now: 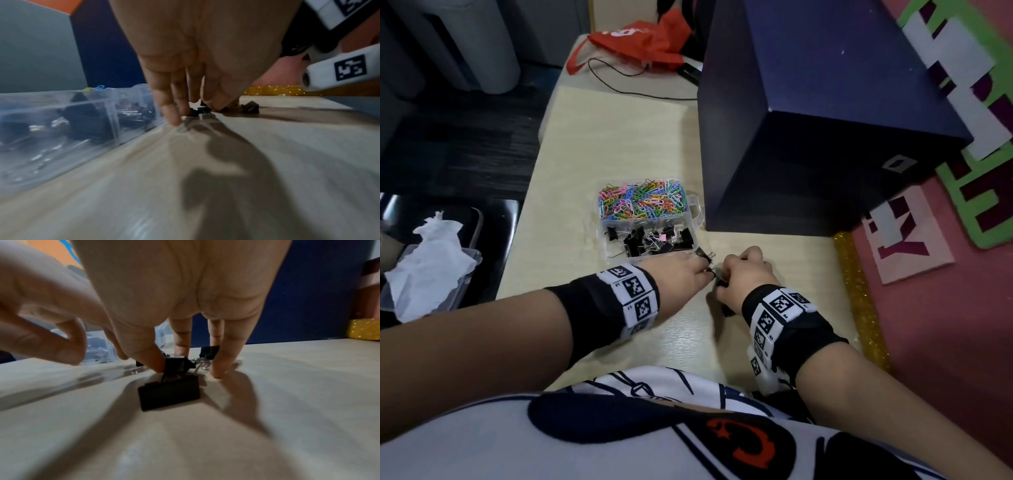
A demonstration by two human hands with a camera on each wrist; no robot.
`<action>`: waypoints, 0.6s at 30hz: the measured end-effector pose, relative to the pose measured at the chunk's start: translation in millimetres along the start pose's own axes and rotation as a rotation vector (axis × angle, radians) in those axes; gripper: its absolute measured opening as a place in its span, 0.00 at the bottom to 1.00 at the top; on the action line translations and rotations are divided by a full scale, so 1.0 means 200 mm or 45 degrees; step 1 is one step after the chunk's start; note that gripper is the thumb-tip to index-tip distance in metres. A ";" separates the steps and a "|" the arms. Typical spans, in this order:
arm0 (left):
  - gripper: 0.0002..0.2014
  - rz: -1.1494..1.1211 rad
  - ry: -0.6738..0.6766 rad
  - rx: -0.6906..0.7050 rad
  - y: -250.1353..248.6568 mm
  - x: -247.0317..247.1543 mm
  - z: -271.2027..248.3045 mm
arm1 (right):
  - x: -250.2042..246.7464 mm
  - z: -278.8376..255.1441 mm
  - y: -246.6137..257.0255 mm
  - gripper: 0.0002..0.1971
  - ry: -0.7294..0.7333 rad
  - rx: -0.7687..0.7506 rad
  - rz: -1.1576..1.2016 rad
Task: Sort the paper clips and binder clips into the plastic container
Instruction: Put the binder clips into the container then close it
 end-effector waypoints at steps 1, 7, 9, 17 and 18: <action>0.30 0.035 0.050 -0.001 0.00 0.03 0.00 | 0.00 0.00 0.00 0.16 -0.008 -0.006 -0.009; 0.20 0.140 0.075 -0.015 0.05 0.06 -0.04 | 0.02 0.00 0.00 0.15 0.009 -0.029 -0.023; 0.18 0.136 0.104 -0.045 0.07 0.06 -0.06 | 0.03 0.00 0.01 0.10 0.015 -0.046 0.020; 0.14 0.156 0.146 -0.118 0.15 0.09 -0.15 | 0.06 0.01 0.06 0.08 -0.046 -0.088 0.175; 0.15 0.151 0.135 -0.143 0.15 0.08 -0.15 | 0.06 0.02 0.06 0.07 -0.046 -0.095 0.187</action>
Point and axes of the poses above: each hand's wrist, its own z-axis towards the middle knuckle, its own x-axis out of the palm, y = z × x, the point moved 7 cm from there along z, towards the middle knuckle, and after that the axes turned 15 degrees about -y, right-handed, at the moved point
